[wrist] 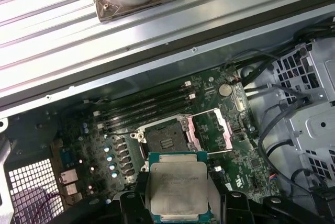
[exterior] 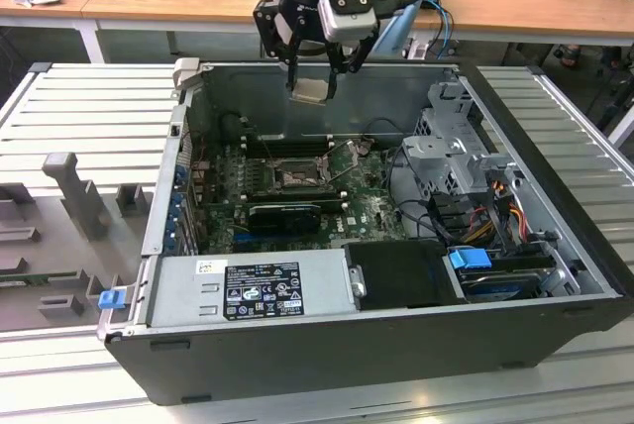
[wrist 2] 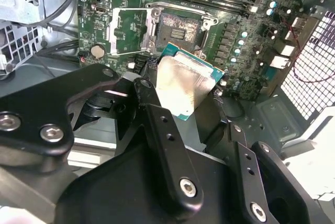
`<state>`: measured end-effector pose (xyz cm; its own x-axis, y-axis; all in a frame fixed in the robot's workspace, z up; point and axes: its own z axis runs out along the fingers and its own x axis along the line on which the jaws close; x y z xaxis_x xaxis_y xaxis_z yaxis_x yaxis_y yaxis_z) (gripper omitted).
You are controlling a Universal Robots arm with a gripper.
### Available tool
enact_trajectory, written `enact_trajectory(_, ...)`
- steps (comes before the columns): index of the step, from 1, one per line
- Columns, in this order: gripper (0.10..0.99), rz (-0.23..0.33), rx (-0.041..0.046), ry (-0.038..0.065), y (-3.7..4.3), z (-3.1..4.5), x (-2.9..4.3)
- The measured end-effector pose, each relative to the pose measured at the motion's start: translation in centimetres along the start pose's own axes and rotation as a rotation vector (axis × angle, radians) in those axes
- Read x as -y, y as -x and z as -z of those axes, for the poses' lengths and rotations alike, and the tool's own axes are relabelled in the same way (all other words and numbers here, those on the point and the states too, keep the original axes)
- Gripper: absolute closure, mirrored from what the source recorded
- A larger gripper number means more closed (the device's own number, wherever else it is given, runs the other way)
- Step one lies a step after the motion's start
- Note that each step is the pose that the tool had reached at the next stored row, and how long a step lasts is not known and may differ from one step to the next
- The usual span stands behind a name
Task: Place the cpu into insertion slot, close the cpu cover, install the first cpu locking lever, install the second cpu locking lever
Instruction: 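Place the cpu into insertion slot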
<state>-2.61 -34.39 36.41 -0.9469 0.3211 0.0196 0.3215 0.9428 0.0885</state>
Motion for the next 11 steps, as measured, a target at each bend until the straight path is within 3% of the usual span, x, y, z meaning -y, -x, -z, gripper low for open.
enact_trajectory(11, 0.557, -0.029, 0.0026, 0.001, 0.0, 0.0, 0.0)
